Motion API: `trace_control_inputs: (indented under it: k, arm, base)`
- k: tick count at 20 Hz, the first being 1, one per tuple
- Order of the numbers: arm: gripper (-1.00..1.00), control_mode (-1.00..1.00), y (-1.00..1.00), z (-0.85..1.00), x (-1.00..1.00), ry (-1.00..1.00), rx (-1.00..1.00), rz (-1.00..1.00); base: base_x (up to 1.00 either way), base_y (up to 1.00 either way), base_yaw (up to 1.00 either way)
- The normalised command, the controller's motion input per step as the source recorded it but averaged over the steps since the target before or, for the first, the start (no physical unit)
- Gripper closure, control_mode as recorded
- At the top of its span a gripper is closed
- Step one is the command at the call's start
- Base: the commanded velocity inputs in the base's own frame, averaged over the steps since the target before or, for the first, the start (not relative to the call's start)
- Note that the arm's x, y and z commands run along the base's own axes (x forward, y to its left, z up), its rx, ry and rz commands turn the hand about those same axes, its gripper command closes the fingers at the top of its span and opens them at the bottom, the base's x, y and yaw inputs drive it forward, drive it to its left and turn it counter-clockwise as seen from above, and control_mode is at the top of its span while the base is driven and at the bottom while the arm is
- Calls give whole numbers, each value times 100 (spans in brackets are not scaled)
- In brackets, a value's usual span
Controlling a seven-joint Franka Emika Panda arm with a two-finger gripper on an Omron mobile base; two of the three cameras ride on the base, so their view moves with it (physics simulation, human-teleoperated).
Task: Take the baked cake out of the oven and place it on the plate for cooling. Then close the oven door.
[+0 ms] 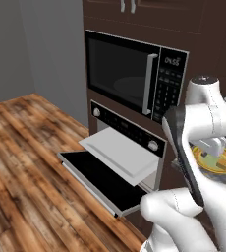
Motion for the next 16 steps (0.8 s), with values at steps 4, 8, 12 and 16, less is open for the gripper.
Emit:
trace_control_inputs:
  k: [4, 8, 12, 16]
  arm:
    - [-100, -100, 96, 0, 5, -2, 0, -41]
    - [-100, -100, 75, 0, 22, 0, 4, -41]
    - [-100, -100, 52, -2, 26, -2, 12, -38]
    - [-100, -100, 23, -29, 36, -4, 18, -36]
  base:
    - [0, 0, 0]
    - [0, 0, 0]
    - [0, 0, 0]
    - [0, 0, 0]
